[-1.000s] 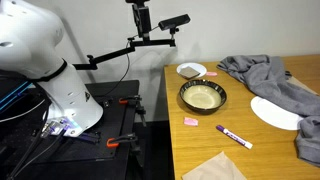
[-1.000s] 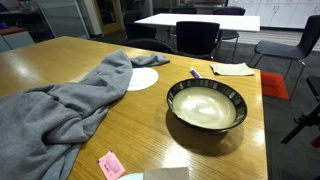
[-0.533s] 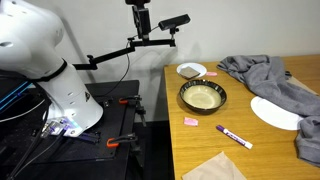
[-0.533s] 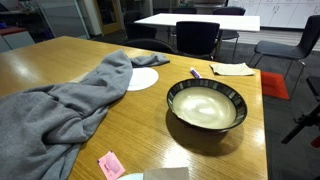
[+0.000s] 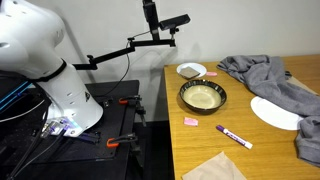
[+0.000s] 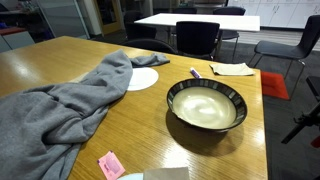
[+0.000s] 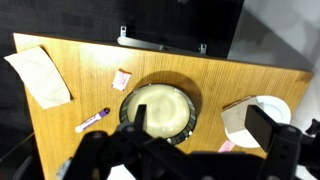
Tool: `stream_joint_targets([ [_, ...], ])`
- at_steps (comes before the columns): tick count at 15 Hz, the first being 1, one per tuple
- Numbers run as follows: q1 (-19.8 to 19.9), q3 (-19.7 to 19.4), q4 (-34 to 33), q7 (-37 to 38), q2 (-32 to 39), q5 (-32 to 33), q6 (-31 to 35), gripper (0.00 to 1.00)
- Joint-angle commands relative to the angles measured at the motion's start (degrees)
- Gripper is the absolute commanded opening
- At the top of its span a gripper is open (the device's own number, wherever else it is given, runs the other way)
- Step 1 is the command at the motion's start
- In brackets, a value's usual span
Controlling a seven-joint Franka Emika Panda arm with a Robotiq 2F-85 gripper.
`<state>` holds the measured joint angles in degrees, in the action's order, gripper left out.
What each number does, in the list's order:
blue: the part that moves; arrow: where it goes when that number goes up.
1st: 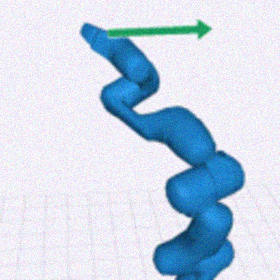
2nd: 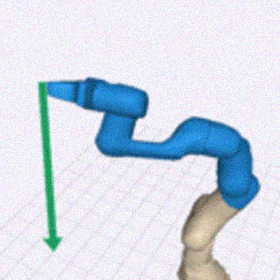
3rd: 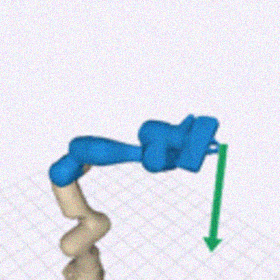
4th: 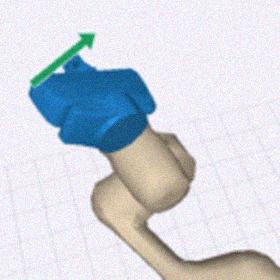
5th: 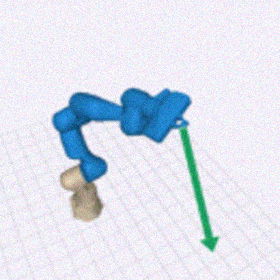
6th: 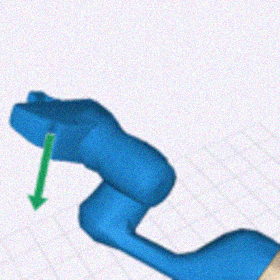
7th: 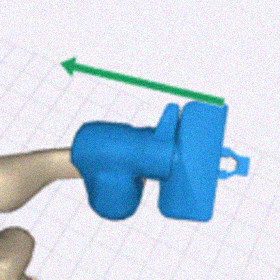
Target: Put the marker in the bowl
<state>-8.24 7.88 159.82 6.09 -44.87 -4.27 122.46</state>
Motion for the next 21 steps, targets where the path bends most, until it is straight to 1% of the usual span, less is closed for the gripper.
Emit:
stream_joint_targets([
  [1, 4.01, 1.13, -1.96, 7.23, 5.23, -0.61, 8.32, 1.00],
  [4, 7.95, 2.51, -3.28, 14.14, 9.81, 0.41, 16.31, 1.00],
  [8, 14.96, 5.33, -5.29, 24.53, 16.47, 3.20, 25.55, 1.00],
  [11, 20.87, 7.71, -7.22, 32.96, 20.63, 6.66, 29.08, 1.00],
  [13, 23.76, 8.25, -8.73, 37.71, 23.19, 9.92, 30.03, 1.00],
  [17, 26.50, 6.66, -11.90, 44.79, 28.10, 16.16, 29.52, 1.00],
  [21, 26.54, 3.37, -13.94, 50.24, 33.49, 19.96, 32.02, 1.00],
])
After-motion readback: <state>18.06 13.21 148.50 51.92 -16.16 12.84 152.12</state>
